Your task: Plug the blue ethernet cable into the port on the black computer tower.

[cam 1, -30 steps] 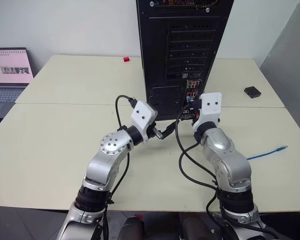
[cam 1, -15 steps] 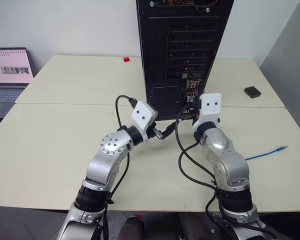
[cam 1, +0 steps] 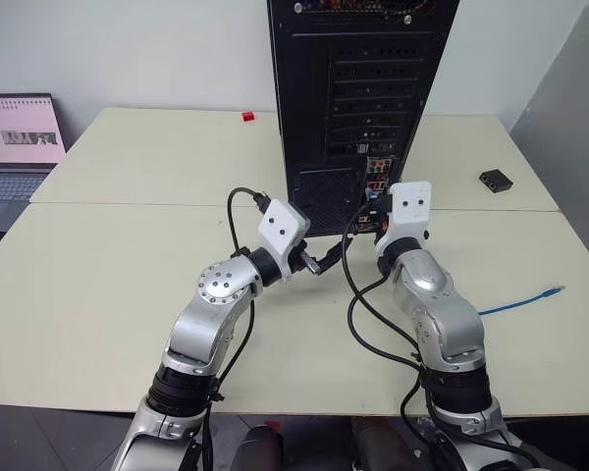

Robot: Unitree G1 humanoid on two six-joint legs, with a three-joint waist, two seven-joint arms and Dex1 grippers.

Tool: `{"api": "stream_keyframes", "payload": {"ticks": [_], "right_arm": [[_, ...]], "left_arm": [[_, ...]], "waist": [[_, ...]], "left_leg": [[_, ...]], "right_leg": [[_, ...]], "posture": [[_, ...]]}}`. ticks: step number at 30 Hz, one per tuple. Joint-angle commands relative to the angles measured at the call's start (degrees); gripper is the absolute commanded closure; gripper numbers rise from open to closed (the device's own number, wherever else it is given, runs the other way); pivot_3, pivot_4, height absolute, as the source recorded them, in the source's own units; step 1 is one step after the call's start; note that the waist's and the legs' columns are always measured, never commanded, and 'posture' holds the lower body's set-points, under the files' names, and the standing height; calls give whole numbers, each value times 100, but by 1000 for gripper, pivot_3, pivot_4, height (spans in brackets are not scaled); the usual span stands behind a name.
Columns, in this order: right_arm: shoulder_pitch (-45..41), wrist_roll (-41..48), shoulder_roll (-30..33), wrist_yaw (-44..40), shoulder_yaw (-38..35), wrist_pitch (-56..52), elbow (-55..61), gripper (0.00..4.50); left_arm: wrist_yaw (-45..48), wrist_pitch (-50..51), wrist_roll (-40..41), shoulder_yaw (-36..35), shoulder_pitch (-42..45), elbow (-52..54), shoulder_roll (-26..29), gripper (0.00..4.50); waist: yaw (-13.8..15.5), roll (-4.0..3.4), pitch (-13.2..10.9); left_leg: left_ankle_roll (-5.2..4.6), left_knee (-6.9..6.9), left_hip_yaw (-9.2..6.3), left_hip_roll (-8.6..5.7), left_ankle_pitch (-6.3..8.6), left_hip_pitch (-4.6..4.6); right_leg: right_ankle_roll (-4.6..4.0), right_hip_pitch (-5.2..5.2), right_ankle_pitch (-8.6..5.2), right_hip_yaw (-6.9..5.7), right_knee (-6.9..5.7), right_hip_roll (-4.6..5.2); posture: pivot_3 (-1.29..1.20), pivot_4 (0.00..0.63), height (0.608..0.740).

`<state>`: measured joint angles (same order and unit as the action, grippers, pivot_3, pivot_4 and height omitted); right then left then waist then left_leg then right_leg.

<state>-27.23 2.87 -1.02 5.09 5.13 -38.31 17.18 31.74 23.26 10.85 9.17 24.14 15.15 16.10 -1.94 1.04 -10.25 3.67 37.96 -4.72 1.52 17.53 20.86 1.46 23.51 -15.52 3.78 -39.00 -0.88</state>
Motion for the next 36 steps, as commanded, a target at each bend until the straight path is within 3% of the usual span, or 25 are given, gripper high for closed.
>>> {"api": "stream_keyframes", "payload": {"ticks": [1, 36], "right_arm": [[-146, -105, -9, 31, -78, 224, 89, 4500], [-314, -260, 74, -148, -139, 392, -266, 4500]], "left_arm": [[-7, -80, -14, 27, -8, 170, 15, 47], [-12, -134, -53, 83, -3, 167, -39, 47]], "waist": [[0, 0, 0], [-13, 0, 0]], "left_leg": [[0, 0, 0, 0, 0, 0], [0, 0, 3, 0, 0, -1]], "right_leg": [[0, 0, 0, 0, 0, 0], [0, 1, 0, 4, 0, -1]], "posture": [[0, 150, 740], [0, 150, 740]]}}
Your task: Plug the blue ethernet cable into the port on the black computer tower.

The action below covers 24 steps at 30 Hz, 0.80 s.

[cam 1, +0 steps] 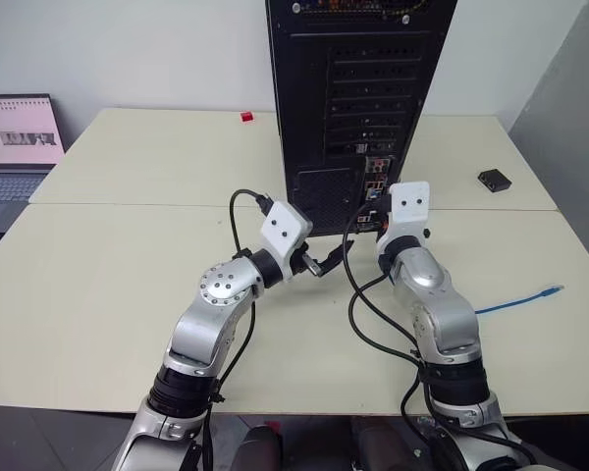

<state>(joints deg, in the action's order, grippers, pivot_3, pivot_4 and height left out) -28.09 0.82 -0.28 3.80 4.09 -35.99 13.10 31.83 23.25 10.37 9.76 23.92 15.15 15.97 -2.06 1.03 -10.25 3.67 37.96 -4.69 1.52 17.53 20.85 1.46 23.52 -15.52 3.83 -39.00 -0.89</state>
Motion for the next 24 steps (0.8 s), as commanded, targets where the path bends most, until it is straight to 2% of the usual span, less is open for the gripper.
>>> {"api": "stream_keyframes", "payload": {"ticks": [1, 24], "right_arm": [[-231, -55, -2, -15, -35, 153, 157, 4500], [-220, -54, -67, -19, 13, 69, 353, 4500]], "left_arm": [[-22, -132, -5, 23, 17, 169, -26, 47], [20, -173, -19, 28, 29, 123, -4, 47]], "waist": [[-2, 0, 0], [-5, 0, -1]], "left_leg": [[0, 0, 0, 0, 0, 0], [0, -1, 1, 0, 0, 2]], "right_leg": [[0, 0, 0, 0, 0, 0], [0, 2, 0, 1, 1, 0]], "posture": [[0, 150, 740], [0, 150, 740]]}}
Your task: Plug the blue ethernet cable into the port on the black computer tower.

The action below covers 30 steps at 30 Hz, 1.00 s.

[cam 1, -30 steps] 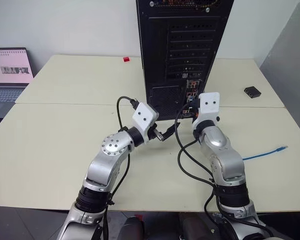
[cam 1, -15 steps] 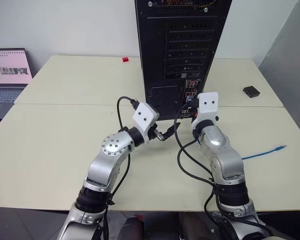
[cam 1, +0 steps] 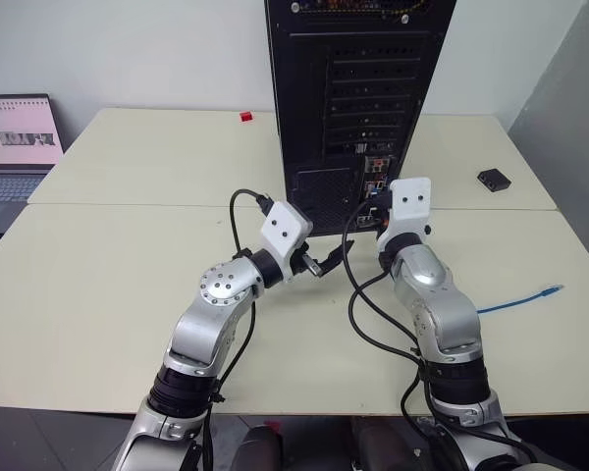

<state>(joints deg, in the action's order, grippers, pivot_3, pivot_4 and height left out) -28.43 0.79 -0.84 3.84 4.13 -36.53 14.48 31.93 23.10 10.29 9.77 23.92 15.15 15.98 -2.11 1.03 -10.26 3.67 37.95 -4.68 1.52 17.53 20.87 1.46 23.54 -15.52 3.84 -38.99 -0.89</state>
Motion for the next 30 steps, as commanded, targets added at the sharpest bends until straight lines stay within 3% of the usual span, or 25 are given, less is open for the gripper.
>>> {"api": "stream_keyframes", "payload": {"ticks": [1, 30], "right_arm": [[-192, -53, -3, -28, 3, 131, 177, 4500], [-709, 18, -77, -97, -64, 109, -501, 4500]], "left_arm": [[11, -162, -12, 26, 32, 114, -6, 47], [-61, -137, -38, 48, 69, 68, -107, 47]], "waist": [[0, 0, 0], [-113, 0, 0]], "left_leg": [[0, 0, 0, 0, 0, 0], [0, 0, 3, 1, 0, -3]], "right_leg": [[0, 0, 0, 0, 0, 0], [0, 1, 0, 5, -3, -1]], "posture": [[0, 150, 740], [0, 150, 740]]}}
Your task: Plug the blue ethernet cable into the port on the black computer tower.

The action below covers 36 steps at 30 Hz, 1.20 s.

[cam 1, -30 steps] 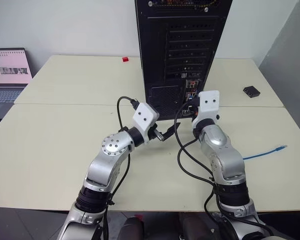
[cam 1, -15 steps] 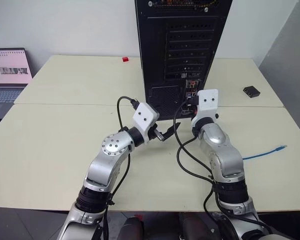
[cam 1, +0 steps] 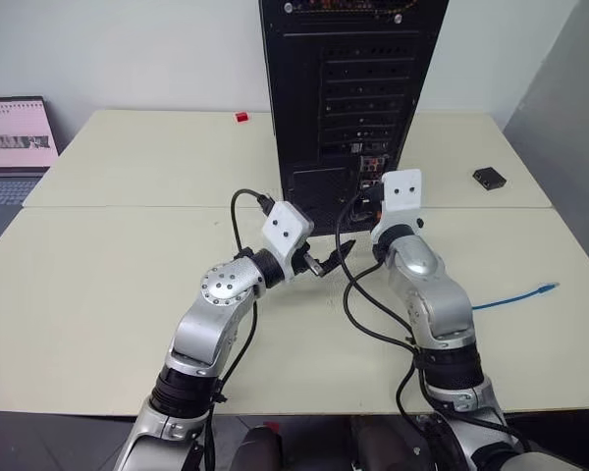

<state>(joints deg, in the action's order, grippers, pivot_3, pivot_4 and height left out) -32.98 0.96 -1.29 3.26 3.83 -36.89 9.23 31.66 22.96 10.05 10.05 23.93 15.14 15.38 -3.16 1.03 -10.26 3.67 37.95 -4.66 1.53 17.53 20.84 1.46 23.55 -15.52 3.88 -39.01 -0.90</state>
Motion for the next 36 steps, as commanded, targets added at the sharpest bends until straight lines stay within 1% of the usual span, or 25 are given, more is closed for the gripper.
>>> {"api": "stream_keyframes", "payload": {"ticks": [1, 7, 14, 16, 17, 20, 23, 27, 32, 34, 36], "right_arm": [[-252, 3, -29, -45, -38, 144, 26, 4500], [-262, -13, -16, -83, -50, 156, -1, 4500], [-229, 52, -18, -128, -109, 193, 5, 4500], [-193, 84, -18, -141, -137, 182, 32, 3815], [-175, 92, -13, -153, -139, 177, 47, 3736], [-103, 78, 44, -216, -109, 158, 135, 3060], [-23, 64, 88, -255, -107, 111, 251, 2569], [86, 64, 143, -289, -108, 47, 421, 1763], [391, 105, 249, -342, -139, -309, 1086, 660], [650, 178, 461, -524, -189, -584, 1695, 183], [869, 349, 713, -791, -305, -821, 2190, 183]], "left_arm": [[-37, -120, -11, 20, 77, 57, -50, 47], [-8, -263, -69, -10, 372, -294, -27, 47], [6, -374, -73, -34, 441, -441, 4, 47], [-9, -383, -75, -36, 452, -452, -8, 0], [-17, -387, -71, -42, 456, -455, -14, 0], [-25, -395, -60, -60, 458, -451, -14, 0], [-14, -404, -44, -77, 421, -420, 7, 0], [-9, -421, -39, -101, 413, -423, 22, 0], [33, -417, -90, -154, 469, -471, 147, 0], [18, -310, -201, -181, 554, -525, 317, 0], [111, -256, -222, -225, 613, -555, 479, 0]], "waist": [[-13, 0, 0], [-15, 0, 0], [-20, 0, 0], [-20, 0, 0], [-15, 0, 0], [-8, 0, 0], [-6, 0, 0], [2, 0, 0], [6, 0, 0], [5, 0, 0], [17, -1, -2]], "left_leg": [[0, 0, 1, 0, 0, 0], [0, 1, 1, 0, 0, -1], [0, 1, 3, 1, 0, -2], [0, 1, 3, 1, 0, -2], [0, 1, 3, 1, 0, -2], [0, -1, 0, 0, 0, 2], [1, -5, 1, -1, 0, 8], [1, -6, 0, -2, 0, 9], [0, -6, -2, -2, 0, 8], [1, -6, -1, -3, 0, 8], [1, -6, -1, -3, 0, 10]], "right_leg": [[0, 0, 0, 1, 0, 0], [0, 0, 0, 2, 0, -2], [0, 0, 0, 4, 0, -2], [0, 0, 0, 5, 0, -2], [0, 0, 0, 5, 0, -2], [0, 1, 0, 0, 2, -1], [0, 5, 0, 1, 5, 2], [0, 5, 0, 0, 5, 5], [1, 5, 0, -3, 4, 4], [1, 5, 0, -1, 4, 4], [1, 7, 0, -2, 4, 4]], "posture": [[0, 150, 740], [0, 150, 740], [0, 150, 740], [0, 150, 740], [0, 150, 740], [0, 150, 740], [0, 150, 740], [0, 150, 740], [0, 150, 740], [0, 150, 740], [0, 150, 740]]}}
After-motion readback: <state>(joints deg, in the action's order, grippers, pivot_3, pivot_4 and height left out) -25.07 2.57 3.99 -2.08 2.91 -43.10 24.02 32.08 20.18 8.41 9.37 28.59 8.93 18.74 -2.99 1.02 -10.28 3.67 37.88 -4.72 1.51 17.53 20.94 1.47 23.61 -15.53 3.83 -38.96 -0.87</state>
